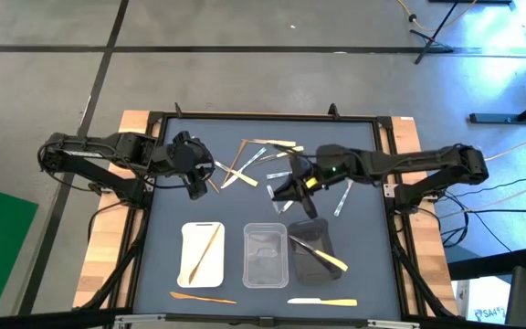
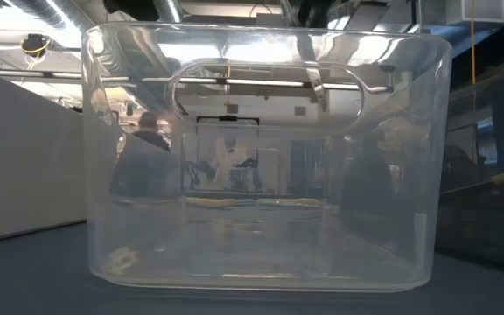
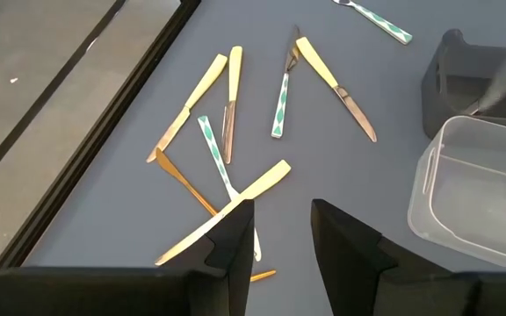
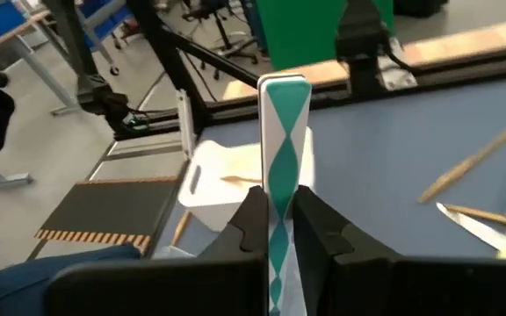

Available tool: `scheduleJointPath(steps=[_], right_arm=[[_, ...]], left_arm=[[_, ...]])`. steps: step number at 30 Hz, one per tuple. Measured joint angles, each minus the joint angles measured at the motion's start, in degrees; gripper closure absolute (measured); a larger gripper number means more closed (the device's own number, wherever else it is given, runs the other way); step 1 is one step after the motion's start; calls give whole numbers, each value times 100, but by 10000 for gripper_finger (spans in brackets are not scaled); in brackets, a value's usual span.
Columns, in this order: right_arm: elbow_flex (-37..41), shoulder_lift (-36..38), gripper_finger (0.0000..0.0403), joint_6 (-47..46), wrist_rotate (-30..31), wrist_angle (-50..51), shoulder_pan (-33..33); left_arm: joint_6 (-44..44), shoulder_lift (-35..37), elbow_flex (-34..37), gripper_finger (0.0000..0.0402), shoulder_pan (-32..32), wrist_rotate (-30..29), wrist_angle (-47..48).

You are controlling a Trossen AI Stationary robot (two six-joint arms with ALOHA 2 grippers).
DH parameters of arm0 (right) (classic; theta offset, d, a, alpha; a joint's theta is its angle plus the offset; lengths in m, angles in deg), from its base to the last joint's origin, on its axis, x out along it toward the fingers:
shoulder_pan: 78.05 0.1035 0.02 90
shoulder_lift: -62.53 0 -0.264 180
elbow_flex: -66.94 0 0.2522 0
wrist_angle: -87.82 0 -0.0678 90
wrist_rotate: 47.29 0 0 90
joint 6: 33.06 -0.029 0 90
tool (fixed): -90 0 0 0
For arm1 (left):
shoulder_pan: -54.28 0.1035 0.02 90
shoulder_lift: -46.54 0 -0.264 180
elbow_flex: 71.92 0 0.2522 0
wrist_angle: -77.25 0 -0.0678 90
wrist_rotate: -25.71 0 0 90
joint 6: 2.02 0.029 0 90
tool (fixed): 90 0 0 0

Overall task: Sort silverware by color (type)
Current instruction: Put the blue patterned table knife into the transparent bin

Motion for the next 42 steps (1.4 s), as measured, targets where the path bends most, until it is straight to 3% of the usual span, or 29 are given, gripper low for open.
scheduleJointPath(steps=[7,20,42], right_arm=[[0,-178,386,-189,513,-280,566],[2,-1269,386,-279,554,-594,1148],[0,-1843,386,-221,667,-544,1178]], left_arm=[[-40,0,0,292,-2,0,-4],[-193,-2,0,292,-2,-4,-59],[-342,-2,0,292,-2,-2,-68]])
